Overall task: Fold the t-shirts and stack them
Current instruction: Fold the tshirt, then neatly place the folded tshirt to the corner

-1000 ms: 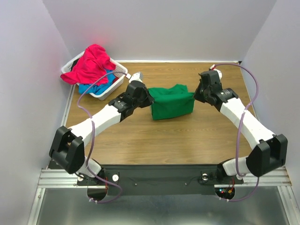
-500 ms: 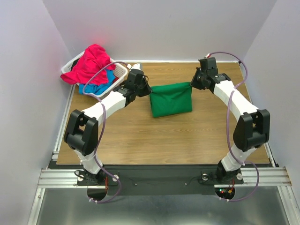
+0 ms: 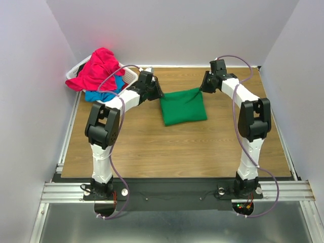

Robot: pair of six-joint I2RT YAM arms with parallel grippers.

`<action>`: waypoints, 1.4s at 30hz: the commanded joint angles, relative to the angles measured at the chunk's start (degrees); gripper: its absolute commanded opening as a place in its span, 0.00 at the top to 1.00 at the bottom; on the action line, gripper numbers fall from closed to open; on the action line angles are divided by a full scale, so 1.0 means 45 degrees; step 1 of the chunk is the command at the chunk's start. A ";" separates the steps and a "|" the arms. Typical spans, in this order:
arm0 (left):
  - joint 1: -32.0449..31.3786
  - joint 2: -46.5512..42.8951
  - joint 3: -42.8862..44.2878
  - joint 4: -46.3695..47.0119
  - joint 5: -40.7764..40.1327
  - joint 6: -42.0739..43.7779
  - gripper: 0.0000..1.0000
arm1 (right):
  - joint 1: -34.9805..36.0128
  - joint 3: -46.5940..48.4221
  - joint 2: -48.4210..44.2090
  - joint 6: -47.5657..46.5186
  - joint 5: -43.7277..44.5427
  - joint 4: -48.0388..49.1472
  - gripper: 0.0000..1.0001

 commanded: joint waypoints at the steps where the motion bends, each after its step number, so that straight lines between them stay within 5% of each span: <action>1: 0.0262 0.0020 0.1219 0.0315 0.0705 0.0705 0.03 | -0.0238 0.0962 0.0376 -0.0346 -0.0618 0.0513 0.52; 2: 0.0282 0.0001 0.1336 0.0199 0.0726 0.0783 0.01 | -0.0239 0.0943 0.0279 -0.0347 -0.0638 0.0513 0.32; 7: 0.0282 -0.0954 0.1085 0.0100 0.0745 0.0921 0.02 | -0.0239 0.0047 -0.0696 -0.0853 -0.0891 0.0533 0.11; 16: -0.0245 -0.4917 -0.4164 0.0274 0.0044 0.0317 0.02 | -0.0239 -0.2434 -0.1656 -0.2200 -0.2219 0.0572 0.11; 23: -0.0519 -0.8199 -0.8542 0.0783 -0.0524 -0.0563 0.01 | -0.0239 -0.2007 -0.0544 -0.2671 -0.2221 0.0709 0.11; 31: -0.0558 -1.0994 -1.0869 0.0276 -0.1109 -0.1071 0.01 | -0.0239 -0.1166 0.0902 -0.1910 -0.1576 0.1020 0.31; 36: -0.0558 -1.1308 -1.1337 0.0100 -0.1364 -0.1130 0.02 | -0.0258 -0.1205 0.1294 -0.1792 -0.2179 0.1138 0.71; 42: -0.0558 -1.1074 -1.1709 0.0100 -0.1325 -0.1130 0.02 | -0.0355 -0.1732 0.0826 -0.1695 -0.0897 0.1158 0.94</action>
